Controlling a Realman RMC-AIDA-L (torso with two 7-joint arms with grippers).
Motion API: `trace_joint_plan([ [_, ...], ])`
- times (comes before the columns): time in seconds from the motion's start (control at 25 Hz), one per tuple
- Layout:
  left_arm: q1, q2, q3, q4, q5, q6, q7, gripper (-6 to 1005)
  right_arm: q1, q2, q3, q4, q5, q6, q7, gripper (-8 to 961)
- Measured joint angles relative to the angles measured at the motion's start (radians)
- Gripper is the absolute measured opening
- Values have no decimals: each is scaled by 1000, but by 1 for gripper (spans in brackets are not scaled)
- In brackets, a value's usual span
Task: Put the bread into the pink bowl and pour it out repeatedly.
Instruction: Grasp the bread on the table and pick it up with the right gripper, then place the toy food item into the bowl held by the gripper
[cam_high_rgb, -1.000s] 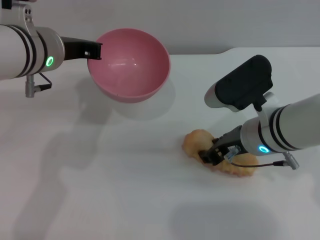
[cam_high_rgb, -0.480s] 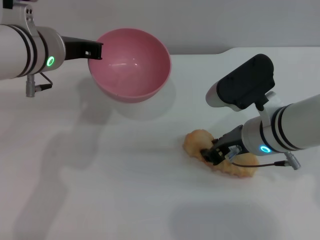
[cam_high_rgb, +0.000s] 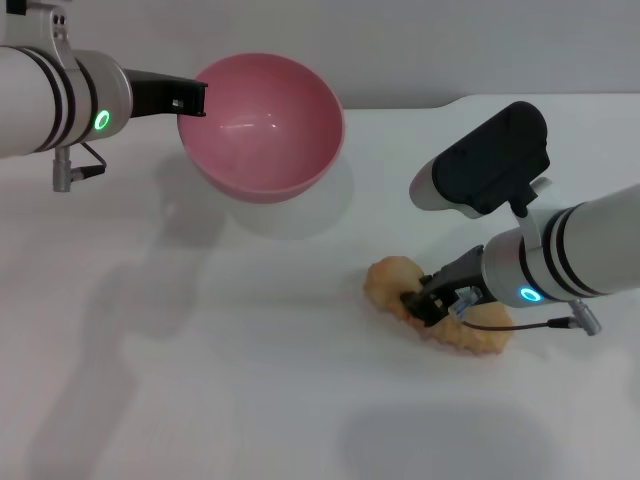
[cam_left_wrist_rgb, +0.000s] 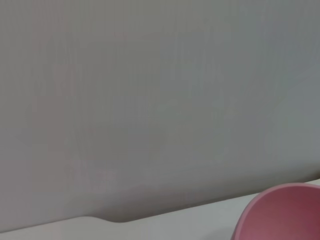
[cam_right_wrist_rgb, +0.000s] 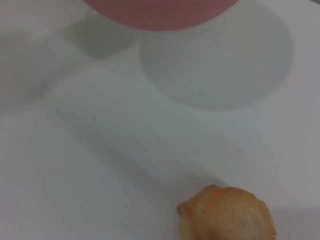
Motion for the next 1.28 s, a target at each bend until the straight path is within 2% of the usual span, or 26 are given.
trace_joint_plan([
  [0.56, -10, 0, 0, -5, 0, 2, 0, 30, -20, -1, 23, -120, 0, 62, -21, 210],
  [0.72, -18, 0, 11, -16, 0, 1, 0, 29, -30, -1, 44, -244, 0, 128, -25, 209],
  [0.88, -23, -1, 28, -37, 0, 4, -2, 30, -33, 0, 83, -427, -27, 215, -26, 192],
  [1.12, -26, -1, 32, -54, 0, 6, -4, 29, -22, 2, 95, -543, -54, 257, -23, 184],
  [1.28, -26, -1, 58, -57, -4, 6, -10, 29, -1, 2, 109, -554, -92, 252, -24, 185],
])
